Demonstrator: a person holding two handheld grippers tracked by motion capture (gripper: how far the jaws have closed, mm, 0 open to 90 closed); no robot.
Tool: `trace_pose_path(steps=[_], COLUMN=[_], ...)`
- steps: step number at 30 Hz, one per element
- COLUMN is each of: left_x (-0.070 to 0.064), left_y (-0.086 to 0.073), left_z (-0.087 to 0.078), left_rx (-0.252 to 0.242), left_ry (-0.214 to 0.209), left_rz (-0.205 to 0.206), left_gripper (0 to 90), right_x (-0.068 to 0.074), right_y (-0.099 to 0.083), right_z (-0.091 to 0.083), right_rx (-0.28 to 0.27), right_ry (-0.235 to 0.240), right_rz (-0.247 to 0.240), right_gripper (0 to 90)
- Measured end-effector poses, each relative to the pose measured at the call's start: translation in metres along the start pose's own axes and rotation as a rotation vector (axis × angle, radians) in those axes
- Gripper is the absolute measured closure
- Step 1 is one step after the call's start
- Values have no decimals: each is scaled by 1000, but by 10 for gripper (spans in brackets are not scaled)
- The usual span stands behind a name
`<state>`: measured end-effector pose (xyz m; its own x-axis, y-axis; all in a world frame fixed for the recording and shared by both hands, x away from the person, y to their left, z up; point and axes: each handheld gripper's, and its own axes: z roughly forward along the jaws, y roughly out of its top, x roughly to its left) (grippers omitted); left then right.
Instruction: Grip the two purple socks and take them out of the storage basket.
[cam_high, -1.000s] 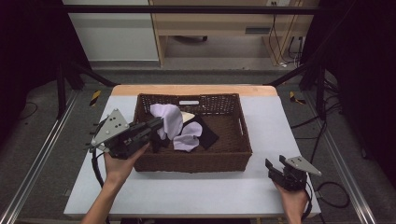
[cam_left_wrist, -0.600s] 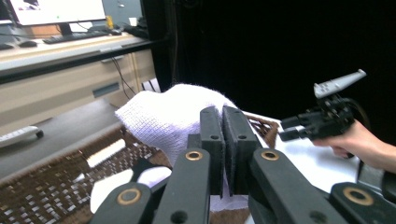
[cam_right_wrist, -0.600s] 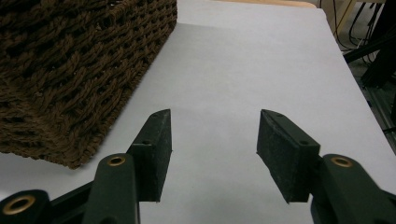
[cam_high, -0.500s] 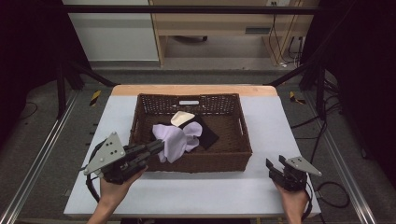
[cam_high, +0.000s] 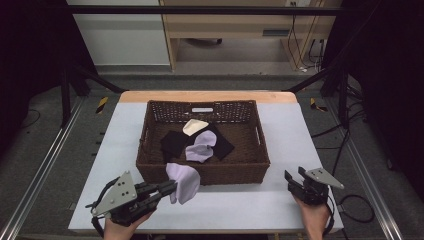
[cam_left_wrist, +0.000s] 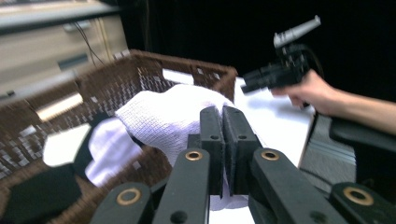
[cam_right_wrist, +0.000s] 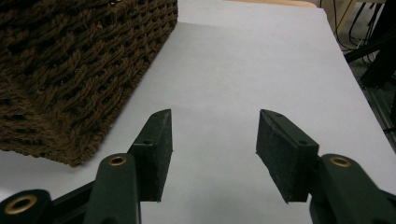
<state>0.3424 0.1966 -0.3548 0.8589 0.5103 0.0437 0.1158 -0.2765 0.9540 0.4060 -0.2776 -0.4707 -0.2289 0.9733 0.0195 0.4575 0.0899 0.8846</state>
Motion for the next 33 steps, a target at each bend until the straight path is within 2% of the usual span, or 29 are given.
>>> trace_pose_path(steps=[7,16,22,28,30,33], left_x=[1,9,10,14,15,14], left_y=[-29,-61,-73,-84,-86,-86], left_z=[17,42,56,65,67,66], left_rx=[100,211,266,317,336,335], left_ry=[-23,-24,-33,-39,-36,-24], left_rz=[-45,-95,-106,-139,-148,-154], left_gripper=[866,866,866,858,827,708], right_x=[-1,0,0,0,0,0], right_y=[0,-1,-1,-1,-1,-1], right_z=[-1,0,1,1,2,2], right_rx=[-1,7,12,16,19,20], right_ry=[0,2,2,1,0,-1], right_rz=[1,-8,-10,-5,-6,-7], right_gripper=[459,457,456,447,445,443])
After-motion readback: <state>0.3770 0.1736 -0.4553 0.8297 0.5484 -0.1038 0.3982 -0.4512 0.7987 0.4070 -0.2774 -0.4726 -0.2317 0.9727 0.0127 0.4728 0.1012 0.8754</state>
